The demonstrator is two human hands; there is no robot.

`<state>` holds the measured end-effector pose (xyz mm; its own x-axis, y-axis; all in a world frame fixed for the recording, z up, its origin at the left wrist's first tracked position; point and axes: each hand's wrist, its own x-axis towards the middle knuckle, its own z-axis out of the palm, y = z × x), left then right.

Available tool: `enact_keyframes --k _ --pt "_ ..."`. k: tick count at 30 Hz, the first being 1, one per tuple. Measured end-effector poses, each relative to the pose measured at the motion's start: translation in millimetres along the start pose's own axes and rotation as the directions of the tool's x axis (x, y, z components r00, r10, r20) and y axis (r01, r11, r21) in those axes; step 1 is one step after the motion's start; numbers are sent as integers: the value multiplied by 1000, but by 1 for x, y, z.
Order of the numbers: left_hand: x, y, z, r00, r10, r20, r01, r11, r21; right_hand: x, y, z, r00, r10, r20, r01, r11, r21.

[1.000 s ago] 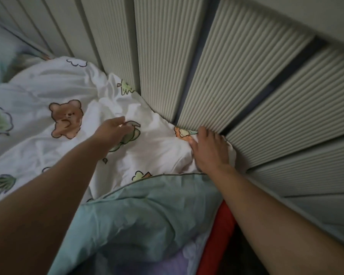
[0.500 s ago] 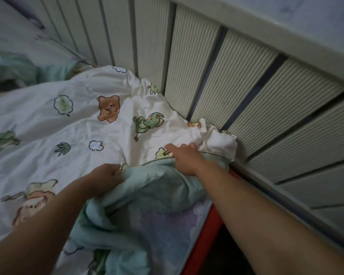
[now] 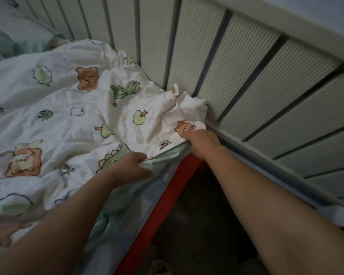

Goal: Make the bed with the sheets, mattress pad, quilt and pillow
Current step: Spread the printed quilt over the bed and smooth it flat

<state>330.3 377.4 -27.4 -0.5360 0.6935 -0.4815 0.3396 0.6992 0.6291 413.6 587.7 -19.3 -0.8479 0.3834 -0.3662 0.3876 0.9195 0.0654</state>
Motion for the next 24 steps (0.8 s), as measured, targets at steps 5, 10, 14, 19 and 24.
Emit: enact_keyframes --k 5,10,14,19,24 --pt "18 34 87 970 35 239 -55 995 78 -42 69 66 963 221 153 -228 973 30" --pt "27 25 140 970 30 241 -95 959 265 -63 86 124 914 271 301 -315 943 107" --pt "25 8 155 962 5 272 -77 964 253 -71 79 155 915 221 338 -287 944 161" --pt "23 15 149 889 -92 448 -13 974 226 -74 79 153 861 178 477 -304 931 201" --pt "32 16 125 998 59 17 -60 995 81 -54 77 114 965 155 209 -203 952 229"
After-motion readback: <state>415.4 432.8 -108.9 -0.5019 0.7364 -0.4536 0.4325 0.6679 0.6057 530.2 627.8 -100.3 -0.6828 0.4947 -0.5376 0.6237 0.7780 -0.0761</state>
